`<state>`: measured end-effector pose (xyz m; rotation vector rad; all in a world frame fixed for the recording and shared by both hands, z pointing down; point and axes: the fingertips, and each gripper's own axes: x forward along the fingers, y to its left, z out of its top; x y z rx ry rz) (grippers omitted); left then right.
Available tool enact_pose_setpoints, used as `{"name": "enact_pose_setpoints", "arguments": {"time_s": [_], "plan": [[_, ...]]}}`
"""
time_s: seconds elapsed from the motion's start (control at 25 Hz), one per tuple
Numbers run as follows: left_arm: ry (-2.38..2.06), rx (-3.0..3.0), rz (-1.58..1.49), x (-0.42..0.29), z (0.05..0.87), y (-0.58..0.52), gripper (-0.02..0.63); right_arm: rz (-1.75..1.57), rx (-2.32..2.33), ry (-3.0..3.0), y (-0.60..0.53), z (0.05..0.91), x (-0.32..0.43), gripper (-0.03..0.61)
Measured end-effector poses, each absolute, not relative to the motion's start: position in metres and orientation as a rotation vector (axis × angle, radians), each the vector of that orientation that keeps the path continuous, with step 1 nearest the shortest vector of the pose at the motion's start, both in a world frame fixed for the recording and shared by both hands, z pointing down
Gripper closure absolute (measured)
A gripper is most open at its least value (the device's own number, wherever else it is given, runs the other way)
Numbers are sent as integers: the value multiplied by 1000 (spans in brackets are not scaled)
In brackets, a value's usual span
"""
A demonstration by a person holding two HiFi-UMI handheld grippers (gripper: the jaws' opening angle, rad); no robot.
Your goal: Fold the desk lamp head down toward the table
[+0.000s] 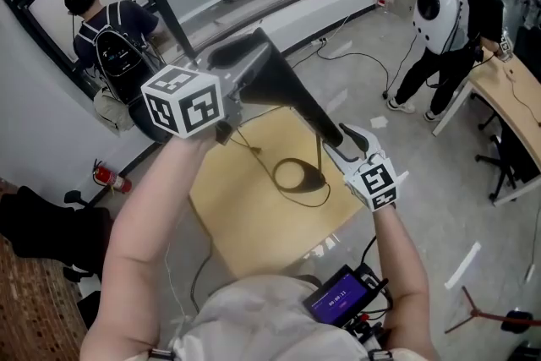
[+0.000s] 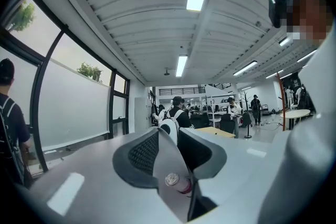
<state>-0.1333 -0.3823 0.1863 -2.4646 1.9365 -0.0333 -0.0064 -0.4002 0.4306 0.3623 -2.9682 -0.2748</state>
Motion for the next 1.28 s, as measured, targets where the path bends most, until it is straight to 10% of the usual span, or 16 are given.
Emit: {"name": "enact_pose_setpoints", "arguments": {"time_s": [1.28], "plan": [[1924,-2493,85,-140,188,-387,508,-351,479,-2680,-413,456,-27,373]]}}
